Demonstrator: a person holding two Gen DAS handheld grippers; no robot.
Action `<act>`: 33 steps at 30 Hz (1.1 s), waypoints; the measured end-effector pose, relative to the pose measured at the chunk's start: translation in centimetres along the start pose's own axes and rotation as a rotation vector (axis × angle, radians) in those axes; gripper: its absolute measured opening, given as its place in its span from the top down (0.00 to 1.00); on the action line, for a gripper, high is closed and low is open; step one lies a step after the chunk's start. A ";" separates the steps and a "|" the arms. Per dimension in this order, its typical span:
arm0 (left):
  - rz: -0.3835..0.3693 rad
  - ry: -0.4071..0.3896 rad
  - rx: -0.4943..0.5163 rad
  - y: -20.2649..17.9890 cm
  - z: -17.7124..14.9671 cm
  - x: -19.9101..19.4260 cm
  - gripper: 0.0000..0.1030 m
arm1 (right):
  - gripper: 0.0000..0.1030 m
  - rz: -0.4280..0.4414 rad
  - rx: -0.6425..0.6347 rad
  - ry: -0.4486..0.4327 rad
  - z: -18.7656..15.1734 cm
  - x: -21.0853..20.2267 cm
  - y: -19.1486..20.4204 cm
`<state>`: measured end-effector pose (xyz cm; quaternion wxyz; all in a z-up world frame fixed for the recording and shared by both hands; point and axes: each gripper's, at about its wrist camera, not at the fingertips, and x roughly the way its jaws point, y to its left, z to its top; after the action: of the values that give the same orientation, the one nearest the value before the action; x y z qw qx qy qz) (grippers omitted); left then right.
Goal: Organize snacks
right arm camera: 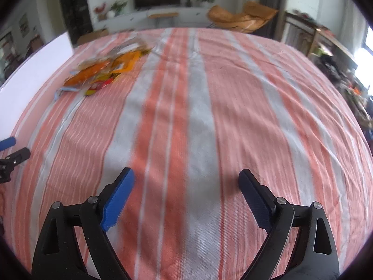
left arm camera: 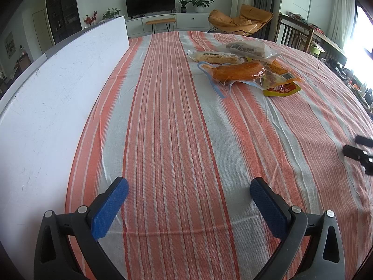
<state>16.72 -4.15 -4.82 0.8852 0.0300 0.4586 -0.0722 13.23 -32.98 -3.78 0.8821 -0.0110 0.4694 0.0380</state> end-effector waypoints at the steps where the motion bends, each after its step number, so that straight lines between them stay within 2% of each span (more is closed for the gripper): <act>1: 0.000 0.000 0.000 0.0 0.0 0.0 0.00 | 0.10 0.022 -0.026 0.037 0.8 0.4 0.2; 3: -0.001 0.000 -0.001 0.0 0.0 0.0 0.00 | 0.13 0.077 -0.046 0.109 3.3 1.4 0.7; 5: 0.000 0.000 -0.001 0.0 0.0 0.0 0.00 | 0.13 0.124 0.004 0.067 6.7 1.5 1.1; 7: -0.001 0.000 -0.001 0.0 0.0 0.0 0.00 | 0.13 0.128 0.018 0.000 10.0 1.5 2.2; 9: -0.001 0.000 0.000 0.0 0.0 0.0 0.00 | 0.13 0.130 -0.003 -0.020 13.2 2.6 4.0; 13: -0.001 0.000 -0.001 0.0 0.0 0.0 0.00 | 0.15 0.070 -0.061 0.059 16.5 7.5 7.4; 15: -0.001 -0.001 -0.001 0.0 0.0 0.0 0.00 | 0.25 0.055 -0.059 0.099 16.5 9.0 8.0; 16: -0.001 -0.001 -0.001 0.0 0.0 0.0 0.00 | 0.53 0.095 -0.044 0.095 16.4 9.0 7.9; 17: -0.001 -0.001 -0.002 0.0 0.0 0.0 0.00 | 0.63 0.111 -0.027 0.086 16.4 8.4 7.7; 18: -0.001 -0.001 -0.002 -0.1 0.0 0.1 0.00 | 0.68 0.098 -0.020 0.074 16.4 7.7 7.3; 19: -0.001 -0.001 -0.002 -0.1 0.0 0.1 0.00 | 0.73 0.116 -0.023 0.071 16.1 7.1 7.1; 23: -0.001 -0.001 -0.002 -0.2 0.0 0.1 0.00 | 0.83 0.194 -0.058 0.087 13.3 4.2 6.0; 26: -0.001 -0.001 -0.002 -0.2 0.0 0.1 0.00 | 0.85 0.262 -0.043 0.110 9.4 2.1 4.7; 30: -0.001 -0.001 -0.002 -0.3 0.0 0.1 0.00 | 0.85 0.306 0.035 0.127 3.1 0.3 2.2; 31: -0.001 -0.001 -0.003 -0.2 0.0 0.1 0.00 | 0.82 0.320 0.054 0.123 1.4 -0.2 1.4; 33: -0.001 -0.001 -0.003 -0.3 0.0 0.1 0.00 | 0.62 0.320 0.062 0.057 -1.0 -2.0 0.9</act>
<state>16.73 -4.41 -4.92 0.8854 0.0286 0.4583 -0.0721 11.18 -32.23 -2.70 0.8509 0.0898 0.4911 0.1632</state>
